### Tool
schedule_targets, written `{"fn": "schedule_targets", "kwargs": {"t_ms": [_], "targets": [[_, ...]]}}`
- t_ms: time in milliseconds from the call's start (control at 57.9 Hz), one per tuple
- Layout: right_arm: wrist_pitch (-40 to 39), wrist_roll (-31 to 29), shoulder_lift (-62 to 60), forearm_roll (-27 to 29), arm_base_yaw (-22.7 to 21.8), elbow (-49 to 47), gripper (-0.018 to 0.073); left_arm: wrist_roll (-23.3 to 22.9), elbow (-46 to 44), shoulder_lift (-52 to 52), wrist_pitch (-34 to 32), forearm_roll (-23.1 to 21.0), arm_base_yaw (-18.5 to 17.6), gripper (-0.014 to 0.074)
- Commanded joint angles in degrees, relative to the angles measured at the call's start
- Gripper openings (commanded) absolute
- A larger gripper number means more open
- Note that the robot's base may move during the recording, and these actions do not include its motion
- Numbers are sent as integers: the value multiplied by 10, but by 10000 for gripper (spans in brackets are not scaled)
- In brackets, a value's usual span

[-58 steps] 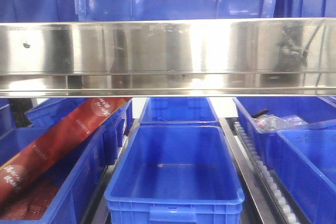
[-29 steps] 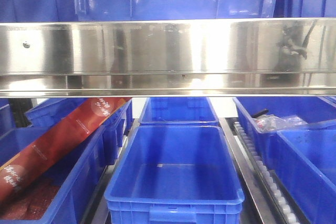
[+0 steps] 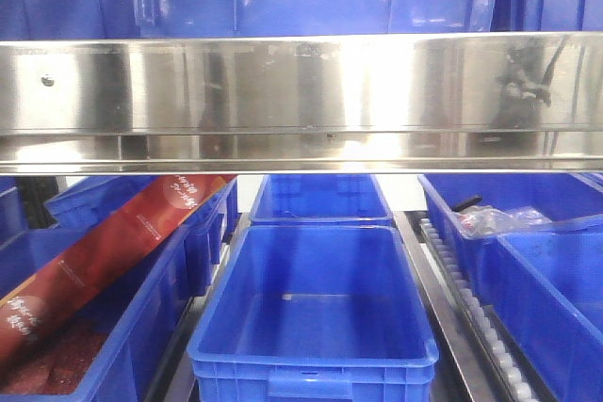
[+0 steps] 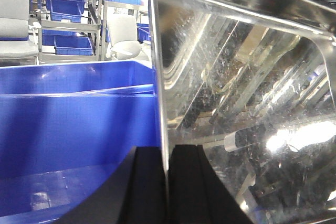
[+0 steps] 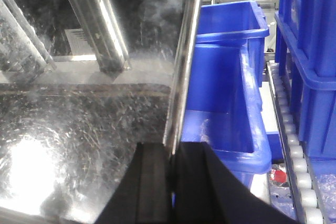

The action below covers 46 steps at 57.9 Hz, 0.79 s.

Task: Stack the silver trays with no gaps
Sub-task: 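Hold the tray in both grippers while the base drives away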

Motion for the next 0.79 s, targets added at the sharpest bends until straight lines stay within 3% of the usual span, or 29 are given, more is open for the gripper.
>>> {"fn": "schedule_targets", "kwargs": {"t_ms": [0, 777], "targets": [[-17, -10, -11, -3, 2, -7, -79, 1, -7, -11, -37, -3, -4, -20], [-17, -10, -11, -3, 2, -7, -79, 1, -7, -11, -37, -3, -4, -20]]}}
